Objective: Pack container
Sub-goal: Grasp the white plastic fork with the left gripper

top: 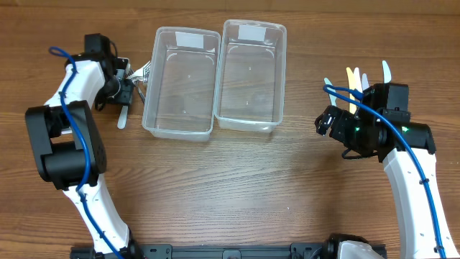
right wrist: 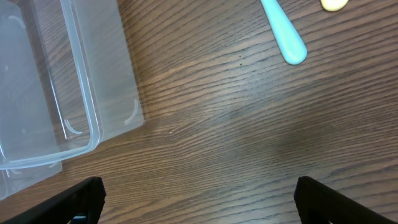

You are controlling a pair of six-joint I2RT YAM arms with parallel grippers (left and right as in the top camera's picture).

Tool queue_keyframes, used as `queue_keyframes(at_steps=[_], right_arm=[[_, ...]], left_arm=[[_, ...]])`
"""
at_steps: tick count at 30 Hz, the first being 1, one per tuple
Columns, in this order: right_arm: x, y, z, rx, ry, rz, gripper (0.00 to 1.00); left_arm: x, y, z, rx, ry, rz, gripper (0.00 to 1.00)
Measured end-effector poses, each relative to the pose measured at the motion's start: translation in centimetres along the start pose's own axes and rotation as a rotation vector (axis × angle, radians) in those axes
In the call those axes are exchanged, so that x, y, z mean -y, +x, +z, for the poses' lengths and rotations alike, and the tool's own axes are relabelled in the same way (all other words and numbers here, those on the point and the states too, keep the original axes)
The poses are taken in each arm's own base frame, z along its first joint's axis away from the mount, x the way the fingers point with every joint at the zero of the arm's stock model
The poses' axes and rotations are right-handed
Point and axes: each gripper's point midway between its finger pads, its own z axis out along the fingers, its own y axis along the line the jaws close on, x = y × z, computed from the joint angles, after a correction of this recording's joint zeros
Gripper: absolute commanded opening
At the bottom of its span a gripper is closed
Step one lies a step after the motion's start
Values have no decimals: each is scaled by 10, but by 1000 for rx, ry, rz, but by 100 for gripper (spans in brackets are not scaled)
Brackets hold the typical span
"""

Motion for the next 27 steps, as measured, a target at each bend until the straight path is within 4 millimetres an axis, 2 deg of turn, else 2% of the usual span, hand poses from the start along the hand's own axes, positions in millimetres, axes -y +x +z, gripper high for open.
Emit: queue_keyframes(at_steps=[3,6,7,11,13,16,20,27], right_arm=[[0,0,0,0,0,0,100],[0,0,0,0,0,0,100],[0,0,0,0,0,0,100],[0,0,0,0,0,4,100],[0,0,0,0,0,11,100],[0,0,0,0,0,20,100],[0,0,0,0,0,21,100],[0,0,0,0,0,24,100]], left_arm=[[2,0,0,5,40,-15,52],[9,-1,0,10,60,-12,37],[10,-2,0,12,65,-11,35],[16,-3,-1,18,85,-15,36],[17,-4,-1,20,88,-18,31],[16,-6,-1,28,87,-30,17],[17,-6,1,30,91,-44,4],[17,-7,1,33,93,-49,4]])
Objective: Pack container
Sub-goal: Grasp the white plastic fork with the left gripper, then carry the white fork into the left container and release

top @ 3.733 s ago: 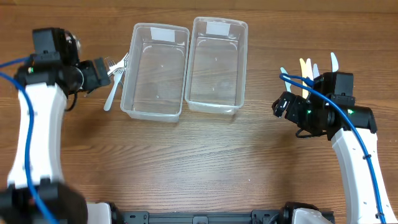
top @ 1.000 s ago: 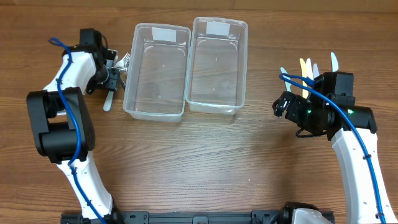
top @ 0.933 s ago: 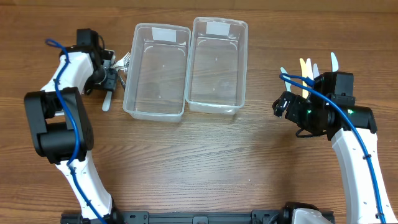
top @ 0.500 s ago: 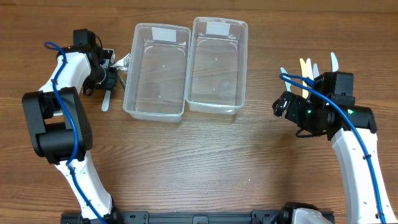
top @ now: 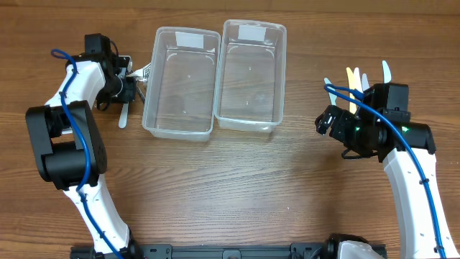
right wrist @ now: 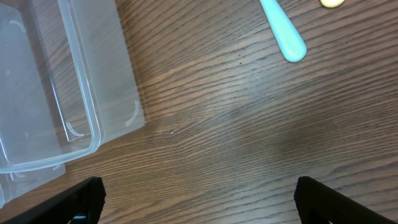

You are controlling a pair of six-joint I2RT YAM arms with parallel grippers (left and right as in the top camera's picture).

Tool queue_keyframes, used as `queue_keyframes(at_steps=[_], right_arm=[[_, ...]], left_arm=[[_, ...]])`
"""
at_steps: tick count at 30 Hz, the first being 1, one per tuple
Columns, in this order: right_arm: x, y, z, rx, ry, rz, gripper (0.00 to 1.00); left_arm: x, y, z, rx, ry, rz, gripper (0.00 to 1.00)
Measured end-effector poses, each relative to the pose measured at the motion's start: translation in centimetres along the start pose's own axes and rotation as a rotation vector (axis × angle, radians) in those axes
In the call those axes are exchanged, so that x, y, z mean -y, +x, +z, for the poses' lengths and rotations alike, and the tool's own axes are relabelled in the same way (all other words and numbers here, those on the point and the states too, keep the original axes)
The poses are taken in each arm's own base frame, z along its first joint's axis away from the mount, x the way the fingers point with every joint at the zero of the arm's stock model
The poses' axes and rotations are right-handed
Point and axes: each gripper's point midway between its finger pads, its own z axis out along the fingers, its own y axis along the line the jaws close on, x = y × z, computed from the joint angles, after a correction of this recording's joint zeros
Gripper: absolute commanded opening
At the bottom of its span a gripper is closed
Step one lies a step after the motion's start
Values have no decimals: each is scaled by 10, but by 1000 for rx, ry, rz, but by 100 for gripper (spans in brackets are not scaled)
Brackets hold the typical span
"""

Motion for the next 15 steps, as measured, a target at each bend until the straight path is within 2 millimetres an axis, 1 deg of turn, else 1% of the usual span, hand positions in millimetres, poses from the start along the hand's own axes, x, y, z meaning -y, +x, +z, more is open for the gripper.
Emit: queue_keyframes(at_steps=[3,5,8,10,11,15], right_arm=[[0,0,0,-1,0,0,100],[0,0,0,-1,0,0,100],[0,0,0,-1,0,0,100],[0,0,0,-2,0,0,100],[0,1,0,-2,0,0,100],[0,0,0,-2,0,1,100]], left_arm=[[0,1,0,-4,1,0,4],[2,8,-3,-38,7,-3,4],[3,13,-14,-84,14,-7,4],[4,7,-26,-87,14,-6,4],[3,-1,-37,-75,12,-5,4],[6,-28,-66,-15,4,8,4]])
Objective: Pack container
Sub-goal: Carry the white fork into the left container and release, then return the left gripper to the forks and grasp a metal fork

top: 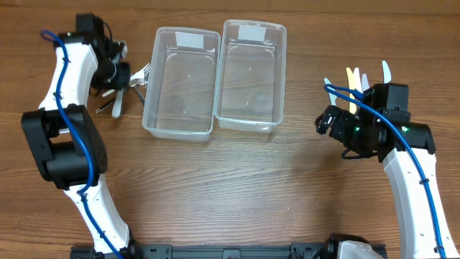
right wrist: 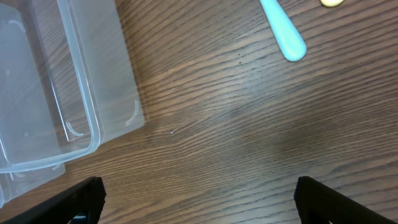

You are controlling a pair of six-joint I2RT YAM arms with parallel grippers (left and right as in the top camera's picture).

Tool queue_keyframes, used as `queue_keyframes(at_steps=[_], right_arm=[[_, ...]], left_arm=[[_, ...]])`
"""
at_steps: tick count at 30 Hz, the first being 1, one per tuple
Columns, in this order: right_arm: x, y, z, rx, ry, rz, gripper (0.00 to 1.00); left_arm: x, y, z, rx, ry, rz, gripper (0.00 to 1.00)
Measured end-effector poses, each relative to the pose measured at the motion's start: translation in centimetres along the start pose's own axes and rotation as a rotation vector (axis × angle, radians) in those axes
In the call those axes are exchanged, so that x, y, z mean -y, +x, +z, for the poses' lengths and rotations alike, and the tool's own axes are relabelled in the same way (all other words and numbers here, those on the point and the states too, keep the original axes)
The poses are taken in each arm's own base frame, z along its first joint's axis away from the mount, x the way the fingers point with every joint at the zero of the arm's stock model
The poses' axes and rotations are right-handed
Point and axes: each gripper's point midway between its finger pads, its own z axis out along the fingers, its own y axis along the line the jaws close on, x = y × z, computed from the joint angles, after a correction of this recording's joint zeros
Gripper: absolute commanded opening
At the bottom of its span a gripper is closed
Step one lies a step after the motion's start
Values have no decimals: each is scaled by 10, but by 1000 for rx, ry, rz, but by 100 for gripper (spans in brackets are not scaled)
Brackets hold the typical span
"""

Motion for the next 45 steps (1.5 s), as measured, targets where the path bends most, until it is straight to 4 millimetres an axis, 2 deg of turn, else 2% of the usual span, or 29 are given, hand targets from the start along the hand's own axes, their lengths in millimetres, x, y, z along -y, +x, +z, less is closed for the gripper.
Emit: queue_keyframes(at_steps=[5,8,12,14,18,21,23,24,26,27,29,32,34,36,38,40,45], right_arm=[[0,0,0,-1,0,4,100],[0,0,0,0,0,11,100],[0,0,0,-1,0,15,100],[0,0,0,-1,0,18,100],[0,1,0,-3,1,19,100],[0,1,0,-3,1,19,100],[0,1,0,-3,1,19,100],[0,1,0,-4,2,19,100],[1,2,0,-7,2,20,100],[1,3,0,-10,3,21,100],[1,4,0,-15,5,22,100],[1,4,0,-15,5,22,100],[1,4,0,-15,5,22,100],[1,4,0,-15,5,22,100],[1,4,0,-15,6,23,100],[1,4,0,-15,5,22,100],[1,4,0,-14,5,22,100]], left_arm=[[21,-25,-39,57,1,48,4],[44,-43,-66,115,5,98,4],[87,-68,-98,227,20,160,4],[112,-76,-104,268,38,180,4],[147,-80,-99,293,77,193,4],[165,-76,-84,276,97,205,4],[173,-70,-69,241,102,213,19],[182,-63,-46,190,104,227,23],[188,-56,-23,141,105,238,42],[191,-52,-13,119,104,247,48],[192,-46,-1,87,101,257,55],[188,-45,-4,81,95,287,62],[183,-44,-8,72,89,306,62],[176,-41,-13,56,75,324,57],[165,-44,-23,60,46,347,49],[150,-48,-34,78,8,380,48],[102,-49,-64,83,-87,488,56]])
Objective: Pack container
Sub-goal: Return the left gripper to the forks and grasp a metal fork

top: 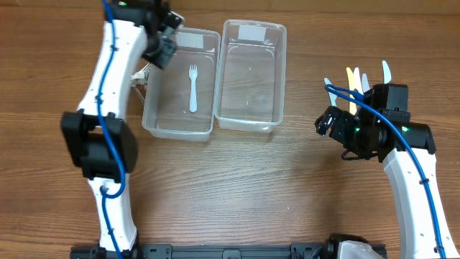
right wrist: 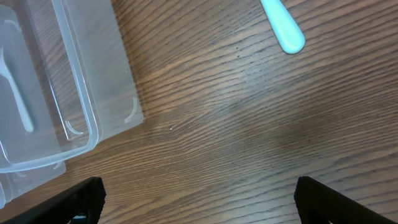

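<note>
Two clear plastic containers stand side by side at the back of the table: the left container (top: 154,119) and the right container (top: 250,124). A white fork (top: 192,88) lies flat inside the left one and shows through its wall in the right wrist view as the fork (right wrist: 17,93). My left gripper (top: 162,44) hovers over the far left corner of that container, holding nothing. My right gripper (top: 325,124) is open above bare wood to the right of the containers, its fingertips (right wrist: 87,196) wide apart.
Several pastel utensils (top: 353,78) lie fanned out at the right behind my right arm; a light blue handle (right wrist: 283,28) shows in the wrist view. More white cutlery (top: 138,78) lies left of the left container, partly hidden by my left arm.
My left gripper was left of the containers with a white fork in it. It is now over the left container, and the fork lies inside. The right arm has not moved.
My left gripper was down at the pile of white cutlery left of the containers, and still there a moment later. Then it was farther back with a white fork held. Now the fork lies in the left container. The right gripper stayed open and still.
</note>
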You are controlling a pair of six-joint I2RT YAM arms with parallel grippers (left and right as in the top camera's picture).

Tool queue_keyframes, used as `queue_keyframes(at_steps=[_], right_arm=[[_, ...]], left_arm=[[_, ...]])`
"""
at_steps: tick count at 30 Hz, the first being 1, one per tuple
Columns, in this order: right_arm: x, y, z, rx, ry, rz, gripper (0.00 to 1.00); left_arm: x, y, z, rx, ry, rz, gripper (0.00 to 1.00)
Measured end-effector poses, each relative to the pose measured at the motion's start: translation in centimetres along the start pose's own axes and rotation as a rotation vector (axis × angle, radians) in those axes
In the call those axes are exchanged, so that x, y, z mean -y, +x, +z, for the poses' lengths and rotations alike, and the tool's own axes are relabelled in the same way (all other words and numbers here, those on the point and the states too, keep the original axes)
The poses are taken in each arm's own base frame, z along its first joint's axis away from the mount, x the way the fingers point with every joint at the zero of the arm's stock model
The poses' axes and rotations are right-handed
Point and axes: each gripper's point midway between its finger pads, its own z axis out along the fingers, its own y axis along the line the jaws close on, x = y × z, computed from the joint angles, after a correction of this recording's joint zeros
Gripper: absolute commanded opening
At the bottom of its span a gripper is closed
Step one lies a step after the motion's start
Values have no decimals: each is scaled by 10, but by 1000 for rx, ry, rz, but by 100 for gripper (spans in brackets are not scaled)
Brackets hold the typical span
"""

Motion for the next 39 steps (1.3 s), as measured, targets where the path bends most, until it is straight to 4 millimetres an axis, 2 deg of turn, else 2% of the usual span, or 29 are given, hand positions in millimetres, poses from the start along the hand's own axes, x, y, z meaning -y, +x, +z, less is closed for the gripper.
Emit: queue_keyframes(at_steps=[4,8,10,12,16,20,29,39], right_arm=[[0,0,0,0,0,0,100],[0,0,0,2,-1,0,100],[0,-1,0,2,-1,-1,100],[0,0,0,2,-1,0,100],[0,-1,0,2,-1,-1,100],[0,0,0,2,-1,-1,100],[0,-1,0,2,-1,-1,100],[0,0,0,-2,1,1,100]], left_arm=[[-28,16,-3,-19,-21,54,63],[-48,28,-1,5,29,122,57],[-52,35,4,7,56,136,53],[-55,45,12,-4,82,152,44],[-56,76,35,-69,135,183,44],[-50,94,49,-121,165,206,46],[-49,110,82,-156,134,236,44],[-57,107,104,-119,76,249,43]])
